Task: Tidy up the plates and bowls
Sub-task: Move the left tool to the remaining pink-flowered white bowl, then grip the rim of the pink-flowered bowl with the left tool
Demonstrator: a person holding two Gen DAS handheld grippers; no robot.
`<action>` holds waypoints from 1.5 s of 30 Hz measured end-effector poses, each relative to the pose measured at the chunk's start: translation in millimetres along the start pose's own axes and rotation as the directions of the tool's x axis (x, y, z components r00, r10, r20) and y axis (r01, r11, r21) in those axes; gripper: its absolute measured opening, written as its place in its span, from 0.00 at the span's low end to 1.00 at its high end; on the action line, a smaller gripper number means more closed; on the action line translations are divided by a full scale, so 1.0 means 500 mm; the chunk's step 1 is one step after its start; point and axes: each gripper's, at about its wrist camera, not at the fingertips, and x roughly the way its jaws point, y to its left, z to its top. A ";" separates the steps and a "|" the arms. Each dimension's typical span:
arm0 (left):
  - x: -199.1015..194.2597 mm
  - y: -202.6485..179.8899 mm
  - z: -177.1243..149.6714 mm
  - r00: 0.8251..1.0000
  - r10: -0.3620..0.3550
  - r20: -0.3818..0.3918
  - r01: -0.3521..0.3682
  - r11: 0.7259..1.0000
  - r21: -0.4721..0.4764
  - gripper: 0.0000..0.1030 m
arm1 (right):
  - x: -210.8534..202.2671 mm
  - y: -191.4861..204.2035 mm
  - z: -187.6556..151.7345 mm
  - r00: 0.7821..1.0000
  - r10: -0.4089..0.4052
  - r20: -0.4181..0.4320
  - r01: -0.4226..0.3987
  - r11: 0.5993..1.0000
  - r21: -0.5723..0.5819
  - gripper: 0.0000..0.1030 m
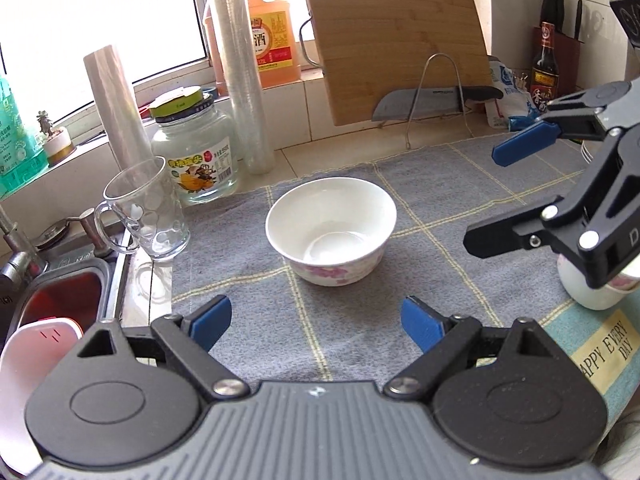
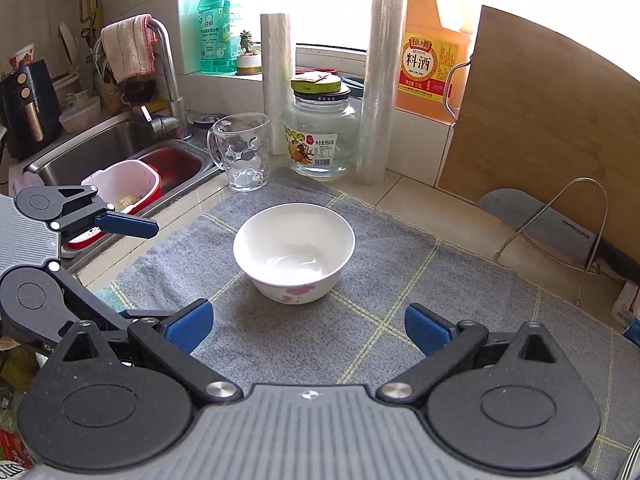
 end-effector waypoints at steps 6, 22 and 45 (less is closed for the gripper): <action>0.035 0.049 0.020 1.000 0.022 -0.001 -0.022 1.000 0.003 0.89 | 0.045 0.033 -0.003 1.000 -0.020 -0.018 0.020 1.000 -0.007 1.00; 0.155 0.091 0.102 0.992 -0.117 -0.052 0.118 0.993 0.024 0.88 | 0.162 0.101 0.000 0.984 -0.177 0.034 0.179 0.982 -0.055 1.00; 0.274 0.097 0.159 0.927 -0.318 -0.201 0.334 0.941 0.051 0.63 | 0.207 0.062 0.003 0.993 -0.116 0.007 0.116 0.993 0.030 0.86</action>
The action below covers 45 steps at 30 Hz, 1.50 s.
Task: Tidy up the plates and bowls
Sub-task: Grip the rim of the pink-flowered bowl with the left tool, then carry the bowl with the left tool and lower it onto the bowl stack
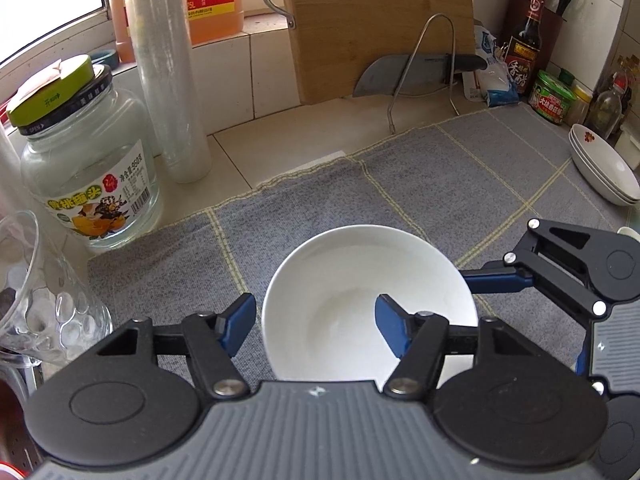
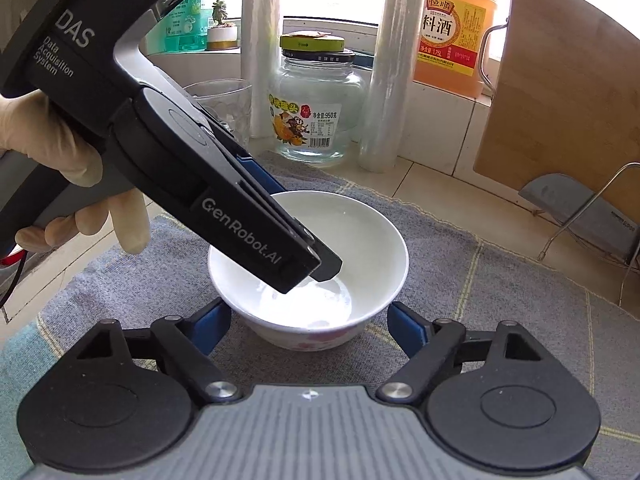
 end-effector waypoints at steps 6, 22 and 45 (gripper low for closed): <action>0.013 0.017 0.007 0.998 -0.052 -0.044 0.050 0.998 -0.036 0.55 | 0.002 -0.001 0.001 1.000 0.009 0.003 -0.009 1.000 0.007 0.84; 0.016 0.019 0.012 0.994 -0.093 -0.053 0.090 0.994 -0.055 0.54 | -0.002 -0.005 0.003 1.000 0.019 -0.002 -0.019 1.000 0.012 0.84; -0.079 -0.109 0.017 0.998 -0.057 -0.032 0.056 0.998 -0.032 0.55 | -0.151 -0.027 -0.013 0.998 0.057 0.025 -0.056 0.998 -0.035 0.84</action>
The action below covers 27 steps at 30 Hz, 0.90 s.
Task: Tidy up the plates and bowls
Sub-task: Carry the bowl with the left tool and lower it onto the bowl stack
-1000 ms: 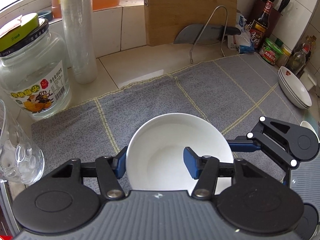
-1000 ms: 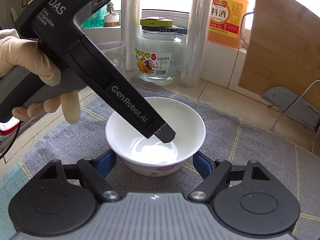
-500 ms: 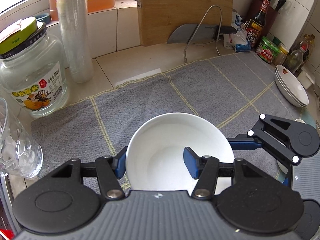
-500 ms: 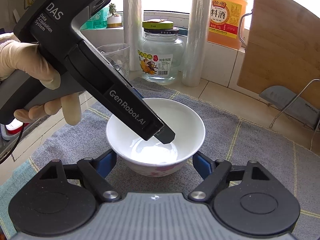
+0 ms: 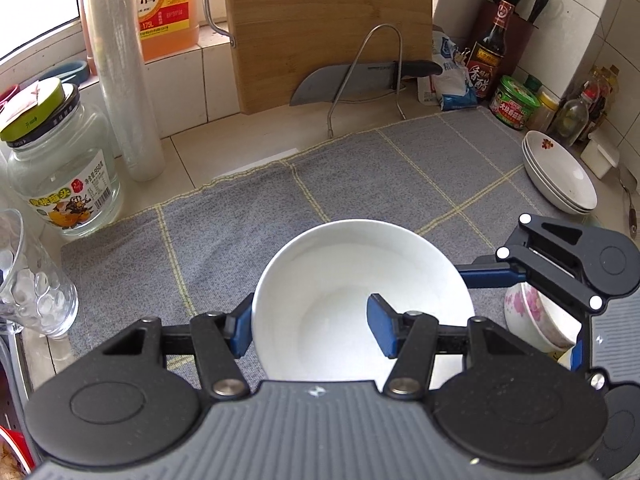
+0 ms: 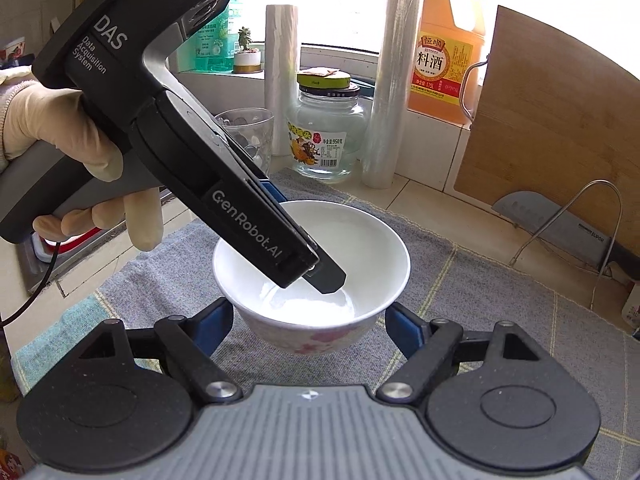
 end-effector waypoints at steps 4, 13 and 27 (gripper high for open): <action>-0.014 -0.033 0.000 1.000 0.001 0.012 -0.001 1.000 -0.001 0.55 | -0.032 -0.009 -0.007 1.000 0.002 0.001 -0.002 1.000 -0.013 0.84; -0.031 -0.114 0.003 1.000 0.004 0.027 -0.004 1.000 0.002 0.55 | -0.109 -0.035 -0.037 1.000 0.009 0.012 -0.009 1.000 -0.018 0.84; -0.041 -0.255 0.017 0.999 0.002 0.037 -0.004 0.999 0.051 0.55 | -0.222 -0.088 -0.102 0.999 -0.002 0.033 0.002 1.000 0.001 0.84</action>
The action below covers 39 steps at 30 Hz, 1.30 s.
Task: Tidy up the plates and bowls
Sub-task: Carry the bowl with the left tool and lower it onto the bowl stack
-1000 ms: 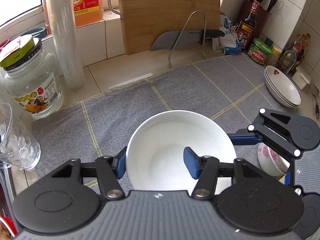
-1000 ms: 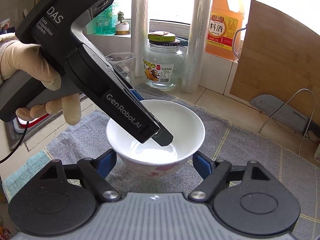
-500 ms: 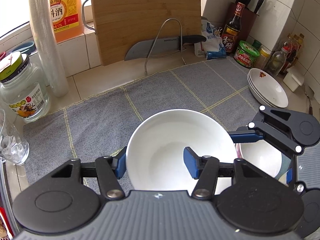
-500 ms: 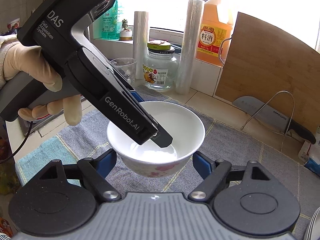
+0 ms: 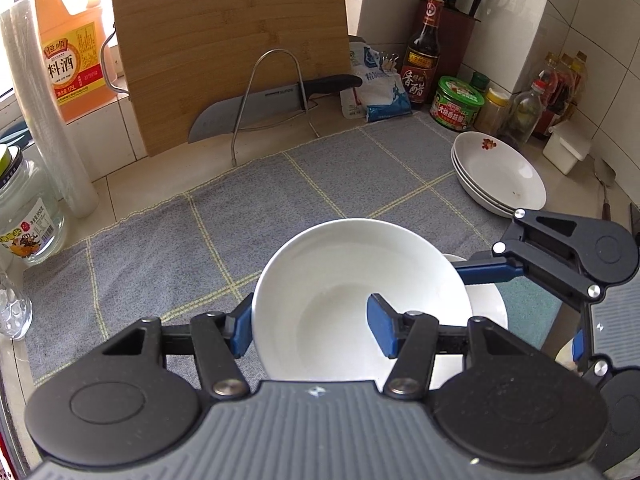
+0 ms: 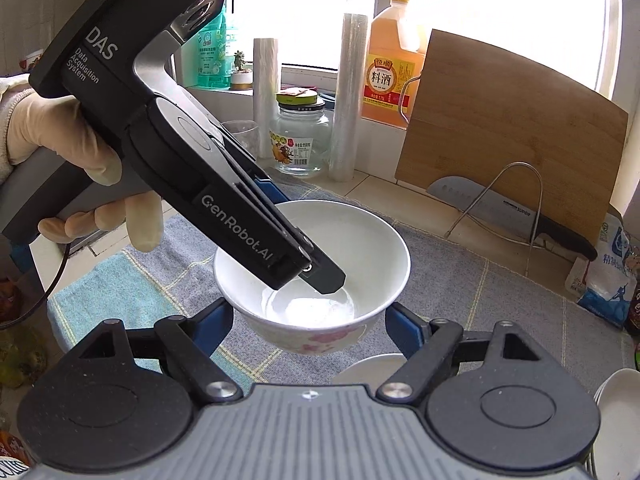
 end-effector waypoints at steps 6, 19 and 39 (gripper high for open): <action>0.011 -0.059 0.010 1.000 -0.018 -0.004 0.018 1.000 0.022 0.55 | -0.042 -0.023 -0.030 1.000 -0.018 0.002 0.018 1.000 0.018 0.84; 0.061 -0.133 0.031 0.998 -0.060 -0.027 0.062 0.996 0.062 0.55 | -0.086 -0.075 -0.084 0.998 -0.055 -0.020 0.056 0.997 0.059 0.84; 0.102 -0.161 0.014 0.995 -0.076 -0.060 0.080 0.995 0.054 0.55 | -0.063 -0.123 -0.135 0.995 0.030 -0.092 -0.018 0.991 0.130 0.84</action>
